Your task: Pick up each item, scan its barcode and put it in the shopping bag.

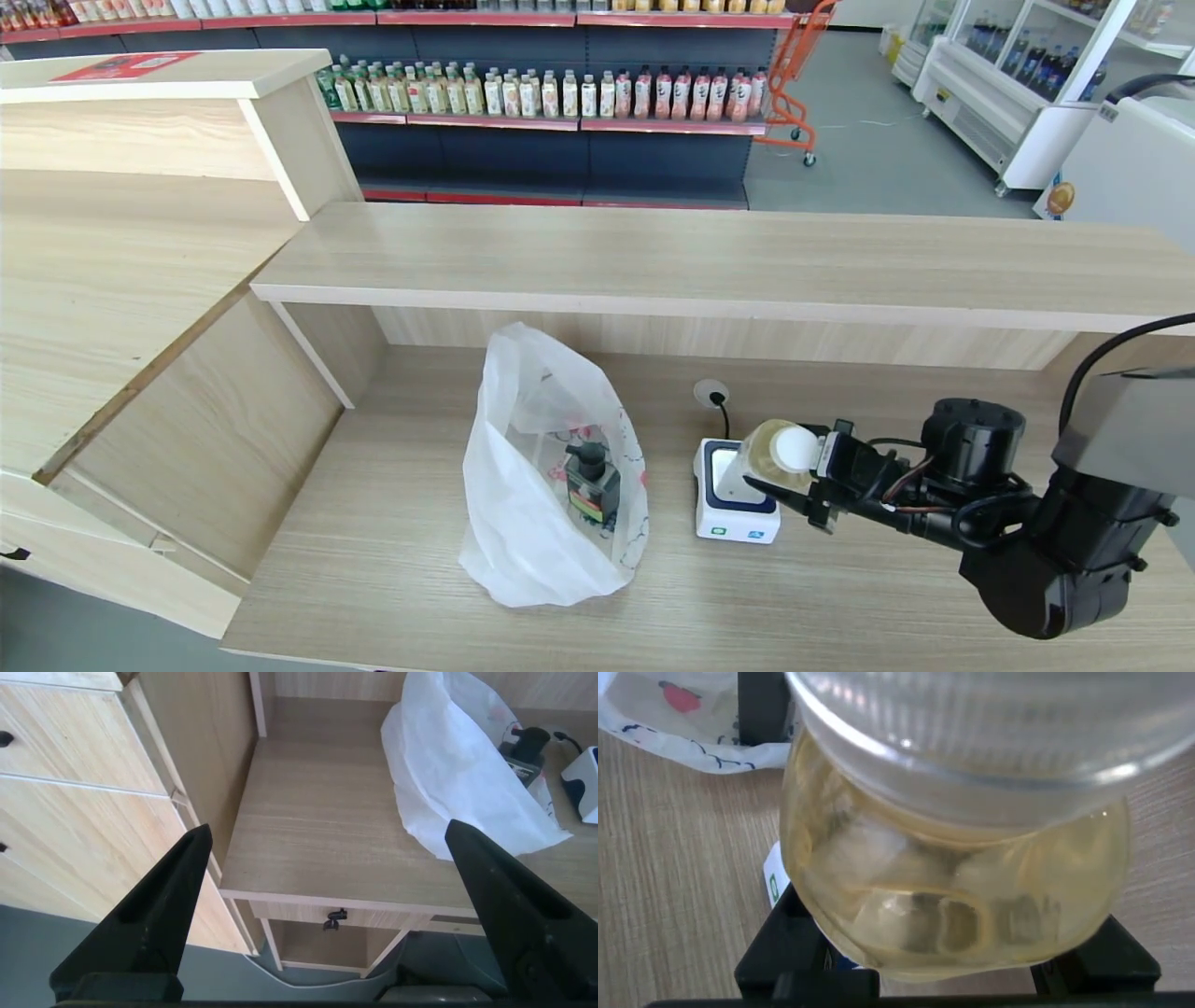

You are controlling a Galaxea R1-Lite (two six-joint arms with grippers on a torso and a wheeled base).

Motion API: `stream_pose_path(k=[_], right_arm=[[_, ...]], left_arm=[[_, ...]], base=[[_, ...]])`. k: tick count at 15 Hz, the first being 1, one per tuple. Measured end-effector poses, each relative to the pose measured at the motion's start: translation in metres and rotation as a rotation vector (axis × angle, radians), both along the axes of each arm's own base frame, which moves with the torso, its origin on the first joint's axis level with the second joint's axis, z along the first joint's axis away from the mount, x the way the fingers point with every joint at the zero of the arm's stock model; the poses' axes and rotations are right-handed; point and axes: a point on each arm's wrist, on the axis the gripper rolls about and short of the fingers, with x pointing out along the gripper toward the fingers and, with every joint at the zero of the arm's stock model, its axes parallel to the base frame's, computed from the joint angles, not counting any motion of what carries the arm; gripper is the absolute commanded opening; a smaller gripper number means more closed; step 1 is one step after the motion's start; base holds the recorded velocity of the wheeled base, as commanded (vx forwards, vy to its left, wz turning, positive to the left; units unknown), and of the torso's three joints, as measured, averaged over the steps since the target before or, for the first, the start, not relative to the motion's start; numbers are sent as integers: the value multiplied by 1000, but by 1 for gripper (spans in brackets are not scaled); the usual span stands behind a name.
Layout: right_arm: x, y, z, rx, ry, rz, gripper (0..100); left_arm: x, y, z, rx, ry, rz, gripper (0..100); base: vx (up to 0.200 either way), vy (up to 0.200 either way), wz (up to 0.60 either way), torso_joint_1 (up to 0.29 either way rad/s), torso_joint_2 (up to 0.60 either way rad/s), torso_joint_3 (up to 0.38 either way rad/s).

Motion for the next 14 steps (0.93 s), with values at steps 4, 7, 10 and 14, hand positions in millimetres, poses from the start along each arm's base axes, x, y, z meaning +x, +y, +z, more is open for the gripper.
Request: stream_pose_path(k=[4, 7, 10, 14], right_arm=[[14, 5, -7, -8, -25, 17, 0], [23, 9, -9, -3, -45, 35, 0], [27, 11, -12, -2, -50, 41, 0], [29, 12, -14, -3, -47, 41, 0]], left_arm=[[0, 0, 0, 0, 0, 0, 100], [0, 0, 0, 0, 0, 0, 100], [0, 0, 0, 0, 0, 0, 100], [0, 0, 0, 0, 0, 0, 100]], base=[[0, 0, 0, 0, 0, 0], [0, 0, 0, 0, 0, 0], [0, 0, 0, 0, 0, 0], [0, 0, 0, 0, 0, 0]])
